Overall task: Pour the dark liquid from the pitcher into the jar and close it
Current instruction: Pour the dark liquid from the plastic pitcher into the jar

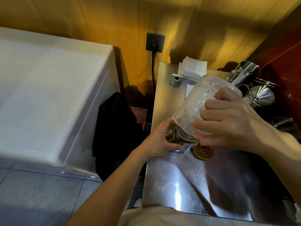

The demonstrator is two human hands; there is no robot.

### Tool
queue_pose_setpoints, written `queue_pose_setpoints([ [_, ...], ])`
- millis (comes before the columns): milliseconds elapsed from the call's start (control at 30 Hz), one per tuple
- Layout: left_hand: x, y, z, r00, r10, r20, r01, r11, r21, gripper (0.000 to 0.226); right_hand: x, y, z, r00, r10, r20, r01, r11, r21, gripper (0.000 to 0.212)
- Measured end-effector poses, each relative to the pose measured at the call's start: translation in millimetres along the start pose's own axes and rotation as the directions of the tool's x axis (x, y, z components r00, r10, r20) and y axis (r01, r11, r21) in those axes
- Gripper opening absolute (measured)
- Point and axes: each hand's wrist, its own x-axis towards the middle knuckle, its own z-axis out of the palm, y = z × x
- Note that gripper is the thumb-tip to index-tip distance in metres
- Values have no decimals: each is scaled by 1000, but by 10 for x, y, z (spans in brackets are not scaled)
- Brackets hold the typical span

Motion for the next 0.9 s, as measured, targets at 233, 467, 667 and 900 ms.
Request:
queue_pose_setpoints([
  [233, -13, 30, -4, 1000, -1, 6, 1, 1000, 14, 97, 4, -8, -38, 1000, -17, -6, 17, 1000, -3, 23],
  [467, -21, 44, -10, 1000, -1, 12, 1, 1000, 22, 96, -13, -29, -33, 999, -28, -20, 27, 998, -56, 22],
  [667, -13, 24, -5, 1000, -15, 13, 15, 1000, 3, 99, -47, -19, -47, 998, -58, -25, 57, 996, -65, 21],
  [900, -16, 15, 0, 1000, -15, -1, 15, 1000, 3, 96, -152, -76, 2, 996, -55, -74, 49, 996, -80, 19],
])
